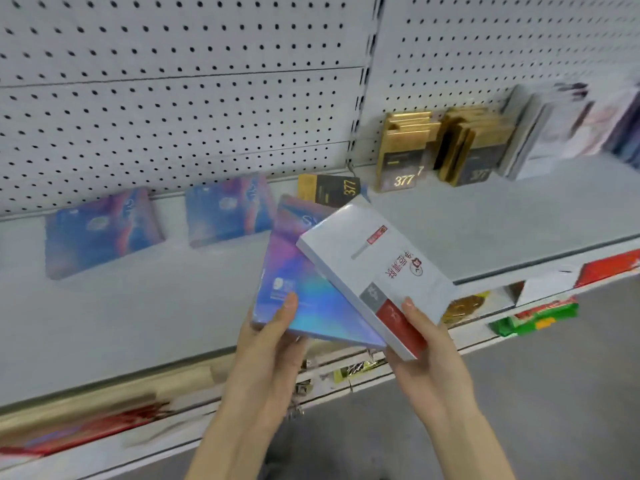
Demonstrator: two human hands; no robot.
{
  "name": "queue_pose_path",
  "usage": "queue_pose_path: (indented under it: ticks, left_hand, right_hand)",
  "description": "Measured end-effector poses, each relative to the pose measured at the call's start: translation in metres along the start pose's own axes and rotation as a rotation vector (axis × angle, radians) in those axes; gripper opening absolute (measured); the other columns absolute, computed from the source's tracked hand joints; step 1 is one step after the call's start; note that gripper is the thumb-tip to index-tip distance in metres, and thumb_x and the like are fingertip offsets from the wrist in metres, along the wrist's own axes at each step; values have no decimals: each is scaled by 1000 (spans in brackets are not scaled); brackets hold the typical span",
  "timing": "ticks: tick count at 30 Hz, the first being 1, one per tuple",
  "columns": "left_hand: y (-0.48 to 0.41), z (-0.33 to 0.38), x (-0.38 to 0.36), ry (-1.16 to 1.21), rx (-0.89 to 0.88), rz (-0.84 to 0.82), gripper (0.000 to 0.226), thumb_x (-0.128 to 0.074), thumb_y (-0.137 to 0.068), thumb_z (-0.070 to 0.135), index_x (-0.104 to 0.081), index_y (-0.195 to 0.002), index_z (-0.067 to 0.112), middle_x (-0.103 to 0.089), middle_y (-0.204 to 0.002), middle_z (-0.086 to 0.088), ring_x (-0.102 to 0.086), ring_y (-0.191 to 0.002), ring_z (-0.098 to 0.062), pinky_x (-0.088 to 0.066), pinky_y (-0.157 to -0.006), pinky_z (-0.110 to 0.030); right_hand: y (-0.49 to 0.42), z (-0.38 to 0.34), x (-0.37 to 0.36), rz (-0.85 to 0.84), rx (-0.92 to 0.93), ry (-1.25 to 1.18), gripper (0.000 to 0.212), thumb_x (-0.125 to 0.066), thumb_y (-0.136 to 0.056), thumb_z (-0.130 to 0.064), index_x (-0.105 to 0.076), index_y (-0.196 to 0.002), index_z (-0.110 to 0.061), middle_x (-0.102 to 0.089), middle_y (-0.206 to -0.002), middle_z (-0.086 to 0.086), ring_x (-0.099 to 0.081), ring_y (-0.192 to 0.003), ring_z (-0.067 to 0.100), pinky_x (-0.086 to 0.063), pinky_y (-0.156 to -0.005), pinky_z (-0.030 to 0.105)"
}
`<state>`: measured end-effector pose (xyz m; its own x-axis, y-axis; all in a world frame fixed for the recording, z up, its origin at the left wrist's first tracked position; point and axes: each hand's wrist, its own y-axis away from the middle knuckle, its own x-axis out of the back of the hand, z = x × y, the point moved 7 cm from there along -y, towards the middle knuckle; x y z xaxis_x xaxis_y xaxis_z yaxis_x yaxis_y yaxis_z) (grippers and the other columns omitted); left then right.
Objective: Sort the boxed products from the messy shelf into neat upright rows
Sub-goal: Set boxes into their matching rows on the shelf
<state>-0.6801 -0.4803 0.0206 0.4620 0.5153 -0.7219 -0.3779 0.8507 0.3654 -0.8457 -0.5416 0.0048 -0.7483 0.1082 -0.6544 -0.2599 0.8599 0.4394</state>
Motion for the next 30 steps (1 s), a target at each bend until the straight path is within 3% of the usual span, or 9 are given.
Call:
queue_pose_path:
  ticks: [3,7,10,13,17,22,26,28,30]
  left_hand:
    - [19,-56,-44,-47,3,-49,44,-70,-75,13,-64,-118,9,-68,-121,-10,-65,-112,-22,-55,-88,-39]
    - [36,-127,-95,-218,52,-155,52,-80,-70,27,-62,-116,10,-69,-118,-11,-65,-110,-27,-54,-90,-44]
    - [37,-169,-131,-417,116,-197,50,-70,-78,27,-59,-122,6,-69,-117,-16,-70,-98,-24,-59,-79,-36]
    - [33,-202,-165,-509,125,-161,58,-74,-67,31,-60,-120,12,-74,-107,-7,-72,-88,-18,-58,-64,-27]
    - [20,-247,-197,-487,140,-83,56,-78,-62,31,-65,-114,14,-74,-107,-7,-72,-90,-20,-59,-65,-30]
    - [-9,-283,-226,-422,148,28,49,-73,-67,29,-65,-113,13,-75,-101,-5,-74,-85,-20,-58,-58,-29]
    - [-55,-312,-265,-324,101,74,49,-73,-68,26,-63,-115,16,-75,-103,-6,-74,-84,-23,-57,-55,-32]
    - [-83,-329,-292,-282,59,66,53,-72,-68,22,-61,-120,12,-74,-105,-7,-73,-87,-24,-57,-57,-30]
    - [-111,-345,-319,-263,16,50,55,-73,-66,18,-59,-119,11,-74,-106,-7,-73,-88,-23,-58,-59,-30]
  right_hand:
    - [12,-42,42,-53,3,-9,64,-69,-74,-12,-52,-136,-17,-69,-120,7,-72,-96,20,-57,-63,27]
    - [25,-119,115,-46,103,123,63,-69,-72,-12,-54,-133,-19,-72,-115,5,-73,-89,19,-57,-59,28]
    - [36,-180,167,-30,158,299,60,-73,-68,-13,-57,-125,-20,-73,-113,3,-72,-93,22,-59,-64,30]
    - [39,-226,199,-120,90,435,60,-76,-68,-10,-59,-124,-18,-72,-115,7,-71,-99,26,-58,-68,31]
    - [14,-274,220,-189,44,598,58,-75,-69,-9,-59,-124,-17,-73,-112,6,-71,-98,25,-58,-70,27]
    - [-37,-316,242,6,140,597,49,-79,-71,-29,-63,-116,-17,-76,-100,1,-74,-89,20,-57,-66,25]
    - [-74,-350,265,128,273,519,56,-80,-55,-51,-70,-98,-18,-76,-95,2,-72,-90,17,-54,-73,25]
    - [-100,-367,277,167,301,510,51,-81,-58,-48,-69,-99,-20,-75,-97,0,-70,-93,17,-50,-80,27]
    - [-132,-388,286,210,308,508,40,-82,-68,-33,-66,-102,-18,-74,-97,1,-68,-94,19,-47,-81,29]
